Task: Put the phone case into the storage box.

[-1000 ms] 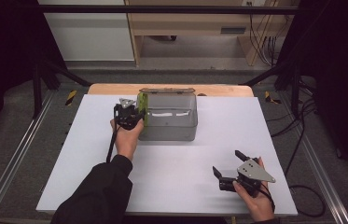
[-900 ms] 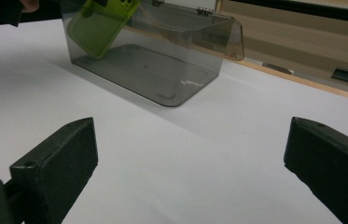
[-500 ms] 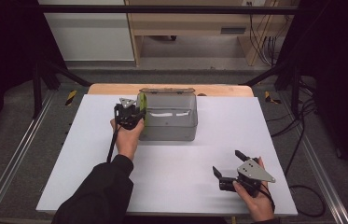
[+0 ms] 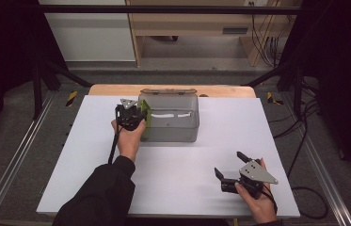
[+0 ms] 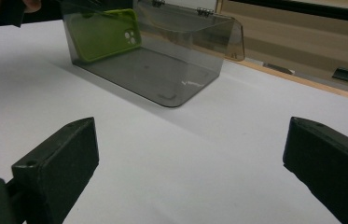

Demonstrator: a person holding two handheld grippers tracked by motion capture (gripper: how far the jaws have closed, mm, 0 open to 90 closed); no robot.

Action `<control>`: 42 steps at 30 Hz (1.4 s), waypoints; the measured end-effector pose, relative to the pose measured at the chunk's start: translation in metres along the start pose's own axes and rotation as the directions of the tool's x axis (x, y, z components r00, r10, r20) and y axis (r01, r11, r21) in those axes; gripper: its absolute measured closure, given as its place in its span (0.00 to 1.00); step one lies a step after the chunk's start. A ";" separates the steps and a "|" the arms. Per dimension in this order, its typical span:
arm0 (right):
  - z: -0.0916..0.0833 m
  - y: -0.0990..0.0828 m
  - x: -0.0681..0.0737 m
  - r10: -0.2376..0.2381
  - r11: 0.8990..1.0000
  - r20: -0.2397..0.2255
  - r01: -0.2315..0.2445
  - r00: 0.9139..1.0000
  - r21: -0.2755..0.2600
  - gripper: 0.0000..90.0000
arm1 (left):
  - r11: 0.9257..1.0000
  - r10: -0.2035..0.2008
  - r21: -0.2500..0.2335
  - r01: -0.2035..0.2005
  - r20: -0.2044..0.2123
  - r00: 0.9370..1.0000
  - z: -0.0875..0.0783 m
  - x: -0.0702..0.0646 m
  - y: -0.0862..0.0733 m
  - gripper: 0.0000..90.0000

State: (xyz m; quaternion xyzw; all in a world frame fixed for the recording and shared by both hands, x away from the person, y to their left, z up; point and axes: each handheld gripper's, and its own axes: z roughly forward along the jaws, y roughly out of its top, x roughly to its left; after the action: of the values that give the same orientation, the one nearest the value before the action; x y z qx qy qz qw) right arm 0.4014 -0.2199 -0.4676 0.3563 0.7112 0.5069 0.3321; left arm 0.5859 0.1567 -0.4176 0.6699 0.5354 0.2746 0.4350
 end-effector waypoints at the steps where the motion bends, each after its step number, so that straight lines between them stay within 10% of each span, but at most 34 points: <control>1: 0.000 0.000 0.000 0.000 1.000 0.000 0.000 1.000 0.000 0.04 | 1.000 -0.003 -0.004 0.003 0.002 1.000 0.000 0.000 0.000 0.78; 18: 0.000 0.000 0.000 0.000 1.000 0.000 0.000 1.000 -0.001 0.04 | 0.993 0.039 -0.110 -0.034 0.042 0.998 -0.007 -0.007 0.003 0.67; 42: 0.000 0.000 0.000 -0.001 1.000 0.002 0.001 1.000 0.002 0.04 | 0.989 0.060 -0.140 -0.048 0.086 0.994 -0.008 -0.012 0.004 0.52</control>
State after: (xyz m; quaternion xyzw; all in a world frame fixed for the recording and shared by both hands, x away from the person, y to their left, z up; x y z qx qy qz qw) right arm 0.4020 -0.2201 -0.4681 0.3567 0.7115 0.5056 0.3329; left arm 0.5773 0.1473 -0.4093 0.6642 0.4766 0.2921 0.4964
